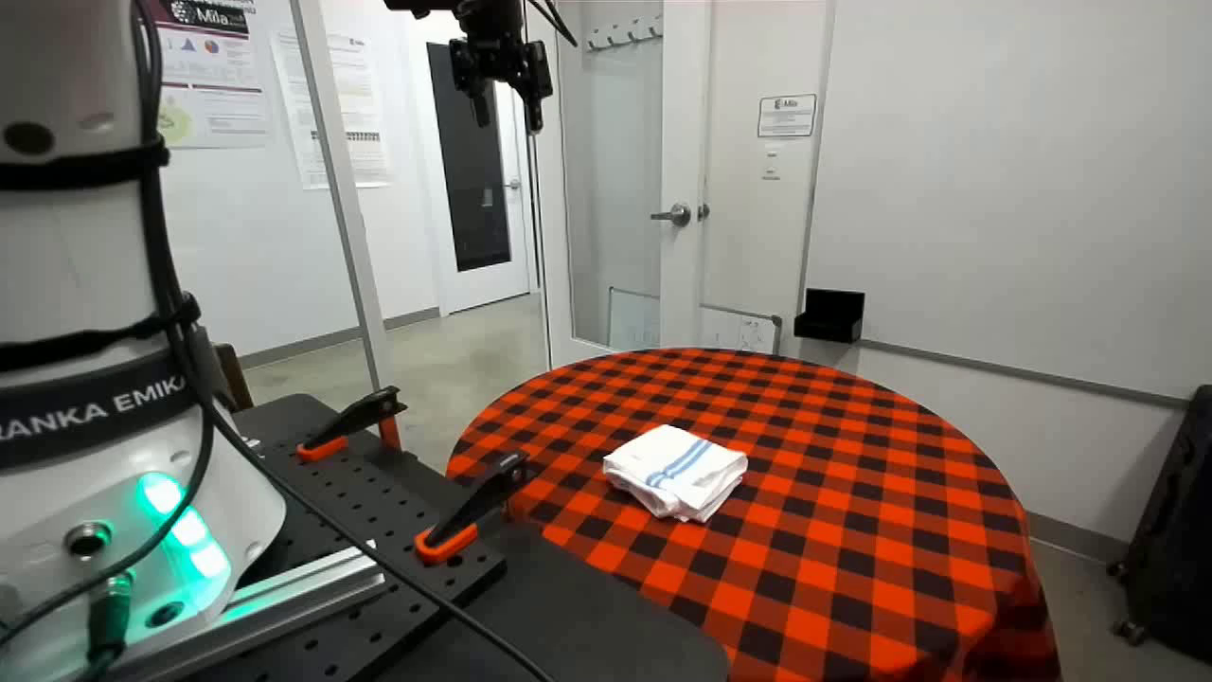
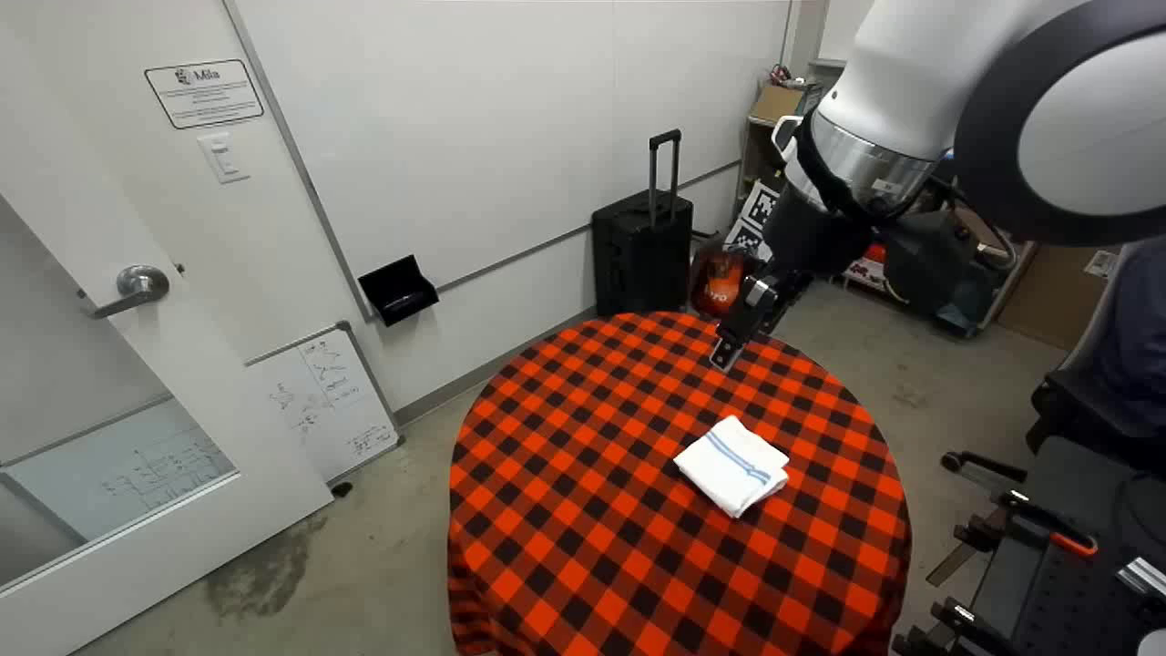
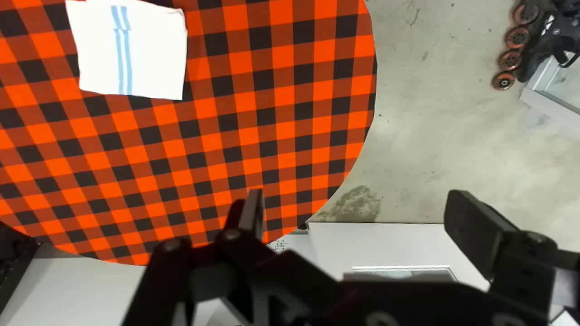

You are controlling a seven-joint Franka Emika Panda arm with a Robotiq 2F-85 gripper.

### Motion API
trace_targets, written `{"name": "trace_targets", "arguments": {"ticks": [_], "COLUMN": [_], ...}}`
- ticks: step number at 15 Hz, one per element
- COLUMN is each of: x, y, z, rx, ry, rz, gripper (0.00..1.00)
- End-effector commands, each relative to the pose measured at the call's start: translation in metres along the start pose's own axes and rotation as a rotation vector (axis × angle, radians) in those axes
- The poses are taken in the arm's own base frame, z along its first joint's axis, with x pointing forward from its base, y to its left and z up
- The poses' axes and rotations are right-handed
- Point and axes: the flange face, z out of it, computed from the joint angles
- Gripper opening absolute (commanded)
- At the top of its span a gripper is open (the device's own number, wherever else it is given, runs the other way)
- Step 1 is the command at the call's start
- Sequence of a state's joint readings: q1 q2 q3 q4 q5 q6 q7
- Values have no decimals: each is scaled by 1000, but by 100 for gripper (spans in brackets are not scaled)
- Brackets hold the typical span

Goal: Unfold the towel on the table

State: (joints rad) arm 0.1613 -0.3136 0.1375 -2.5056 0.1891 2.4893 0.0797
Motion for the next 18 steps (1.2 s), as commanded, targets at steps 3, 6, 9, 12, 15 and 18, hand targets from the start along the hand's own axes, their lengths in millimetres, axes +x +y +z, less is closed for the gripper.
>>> {"name": "trace_targets", "arguments": {"ticks": [3, 6, 9, 12, 15, 18], "x": [3, 10, 17, 23, 28, 29], "y": [-1, 3, 19, 56, 102, 156], "z": [4, 12, 21, 35, 49, 73], "rx": [-1, -3, -37, -123, -172, -162], "ry": [1, -10, -19, -41, -83, -138], "rz": [-16, -34, -56, -52, -9, 85], "gripper": [100, 100, 100, 100, 100, 100]}}
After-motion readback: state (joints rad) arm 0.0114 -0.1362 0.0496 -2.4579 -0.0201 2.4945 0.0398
